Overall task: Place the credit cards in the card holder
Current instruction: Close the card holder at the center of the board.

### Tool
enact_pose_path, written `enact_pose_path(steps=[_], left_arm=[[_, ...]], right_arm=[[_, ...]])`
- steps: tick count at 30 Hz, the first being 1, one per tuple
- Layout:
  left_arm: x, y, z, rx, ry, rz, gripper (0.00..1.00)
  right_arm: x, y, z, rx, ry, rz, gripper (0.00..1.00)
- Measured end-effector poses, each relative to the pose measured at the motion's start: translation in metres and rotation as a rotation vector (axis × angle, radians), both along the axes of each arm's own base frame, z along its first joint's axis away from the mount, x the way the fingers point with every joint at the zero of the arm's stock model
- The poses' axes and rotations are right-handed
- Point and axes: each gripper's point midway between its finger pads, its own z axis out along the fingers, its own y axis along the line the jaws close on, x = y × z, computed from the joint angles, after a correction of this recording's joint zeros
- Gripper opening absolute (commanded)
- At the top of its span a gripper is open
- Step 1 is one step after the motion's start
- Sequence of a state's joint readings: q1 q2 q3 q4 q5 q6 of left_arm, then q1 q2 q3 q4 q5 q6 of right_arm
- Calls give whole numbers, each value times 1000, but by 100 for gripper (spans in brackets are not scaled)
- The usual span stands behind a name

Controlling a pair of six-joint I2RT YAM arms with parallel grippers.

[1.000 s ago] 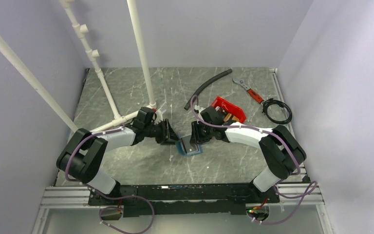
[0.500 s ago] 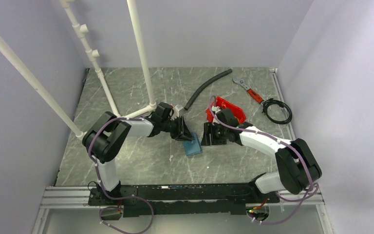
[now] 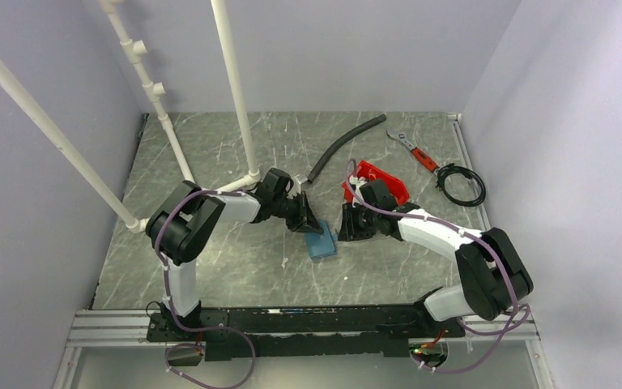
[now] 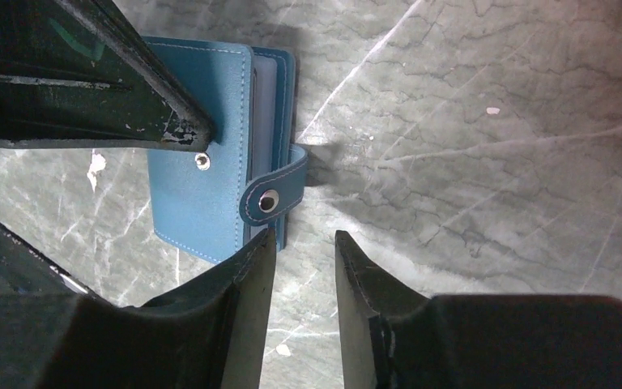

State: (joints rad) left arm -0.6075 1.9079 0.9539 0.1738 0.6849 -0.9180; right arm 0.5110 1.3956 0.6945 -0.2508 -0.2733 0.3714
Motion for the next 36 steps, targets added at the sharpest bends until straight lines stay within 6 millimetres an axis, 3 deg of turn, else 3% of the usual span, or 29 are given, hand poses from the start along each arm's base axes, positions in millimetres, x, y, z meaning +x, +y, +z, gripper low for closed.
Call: enact_pose_path(steps=[11, 21, 26, 31, 36], left_arm=[[2, -1, -1, 39, 41, -9, 0], [1, -2, -2, 38, 50, -15, 0], [1, -2, -1, 37, 47, -19, 0], [1, -2, -1, 37, 43, -22, 0], [1, -2, -2, 37, 43, -23, 0]], right_arm=[[4, 10, 5, 38, -14, 39, 53], [17, 17, 13, 39, -39, 58, 26], [18, 16, 9, 26, -26, 58, 26], [18, 15, 8, 18, -26, 61, 0], [18, 15, 9, 18, -28, 58, 0]])
